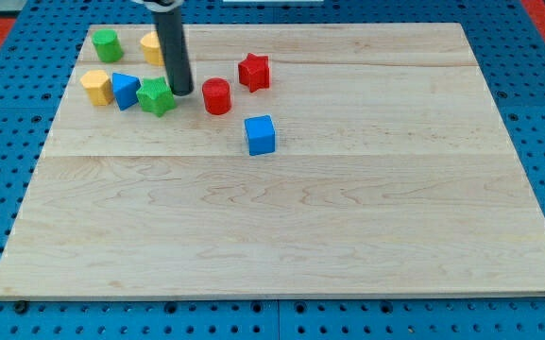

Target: Push the green star to the bottom right of the green circle

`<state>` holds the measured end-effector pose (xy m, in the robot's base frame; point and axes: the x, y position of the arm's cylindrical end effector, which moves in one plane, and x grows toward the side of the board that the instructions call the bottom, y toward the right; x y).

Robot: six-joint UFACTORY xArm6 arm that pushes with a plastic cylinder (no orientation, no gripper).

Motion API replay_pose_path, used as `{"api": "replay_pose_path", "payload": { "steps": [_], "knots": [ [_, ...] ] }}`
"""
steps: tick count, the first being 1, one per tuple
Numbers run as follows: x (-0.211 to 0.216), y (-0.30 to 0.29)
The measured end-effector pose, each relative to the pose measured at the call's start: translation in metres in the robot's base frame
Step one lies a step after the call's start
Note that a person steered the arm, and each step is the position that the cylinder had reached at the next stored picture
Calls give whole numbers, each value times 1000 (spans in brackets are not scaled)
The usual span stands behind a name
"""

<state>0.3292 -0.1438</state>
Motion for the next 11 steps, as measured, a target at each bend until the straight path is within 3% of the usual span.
{"api": "replay_pose_path", "payload": {
  "steps": [1,2,3,5,6,7,8,9,11],
  "knots": [
    [45,71],
    [69,27],
    [60,-40],
    [27,15],
    [19,-55],
    [15,-17],
    [-5,-19],
    [-21,-60],
    [-4,11]
  ]
}}
